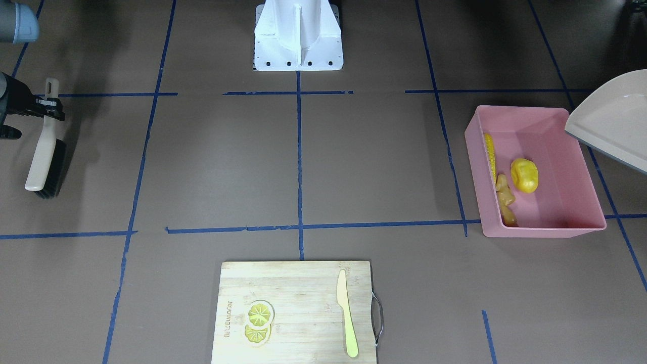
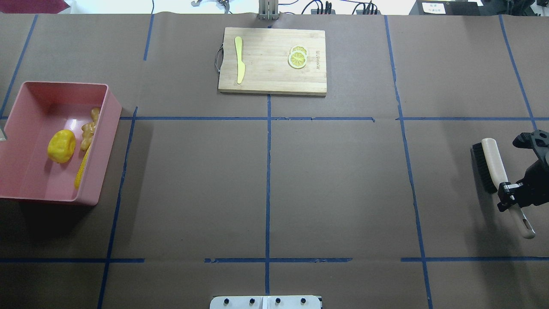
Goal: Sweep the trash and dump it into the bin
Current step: 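Raise the empty dustpan with the left gripper while the right lowers the brush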
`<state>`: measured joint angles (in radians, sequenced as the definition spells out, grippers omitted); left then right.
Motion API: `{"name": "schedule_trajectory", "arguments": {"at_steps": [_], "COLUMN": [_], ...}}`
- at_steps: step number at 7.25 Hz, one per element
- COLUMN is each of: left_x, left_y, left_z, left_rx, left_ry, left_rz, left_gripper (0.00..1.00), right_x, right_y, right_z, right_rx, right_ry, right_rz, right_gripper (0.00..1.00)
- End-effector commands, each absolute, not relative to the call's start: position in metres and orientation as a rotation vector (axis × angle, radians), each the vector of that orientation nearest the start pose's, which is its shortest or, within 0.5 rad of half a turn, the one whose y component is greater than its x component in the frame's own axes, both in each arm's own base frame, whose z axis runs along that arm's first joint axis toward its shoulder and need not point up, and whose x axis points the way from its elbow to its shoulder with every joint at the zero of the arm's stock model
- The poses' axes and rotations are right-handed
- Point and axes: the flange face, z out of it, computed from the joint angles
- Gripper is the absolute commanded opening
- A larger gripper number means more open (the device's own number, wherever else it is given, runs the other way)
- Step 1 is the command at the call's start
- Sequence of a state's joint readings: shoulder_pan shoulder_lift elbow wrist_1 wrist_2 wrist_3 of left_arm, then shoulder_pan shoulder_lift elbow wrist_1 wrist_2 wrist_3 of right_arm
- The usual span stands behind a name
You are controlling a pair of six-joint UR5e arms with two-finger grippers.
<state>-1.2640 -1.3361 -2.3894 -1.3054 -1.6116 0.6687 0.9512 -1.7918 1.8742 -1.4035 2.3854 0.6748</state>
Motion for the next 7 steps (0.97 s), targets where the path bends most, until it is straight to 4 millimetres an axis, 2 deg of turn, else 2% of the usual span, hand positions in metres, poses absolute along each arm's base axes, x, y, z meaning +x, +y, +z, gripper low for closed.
{"name": "schedule_trajectory", "arguments": {"at_steps": [1,2,4,7], "left_x": [-0.014,-0.012,0.007,0.029], "left_y": [-0.382,-0.384,-0.39,-0.405], "left_z": [0.4,0.395,0.372,0.328], "left_rx": [0.394,0.415,0.494,0.591], "left_ry": [-0.025,-0.004,0.162,0.341], "left_rz": [0.963,0.937,0.896,0.823], "left_gripper": [0.05,0.05,0.05,0.07], "right_x": [-0.19,-0.19,-0.191,-0.191], "right_y": [-0.371,-0.37,-0.37,-0.37], "right_z": [0.588,0.588,0.589,0.59], "right_rx": [-0.301,-0.303,-0.306,-0.308], "right_ry": [-0.788,-0.786,-0.785,-0.784], "right_rz": [-0.049,-0.05,-0.05,-0.046], "right_gripper": [0.05,0.14,0.36,0.81]}}
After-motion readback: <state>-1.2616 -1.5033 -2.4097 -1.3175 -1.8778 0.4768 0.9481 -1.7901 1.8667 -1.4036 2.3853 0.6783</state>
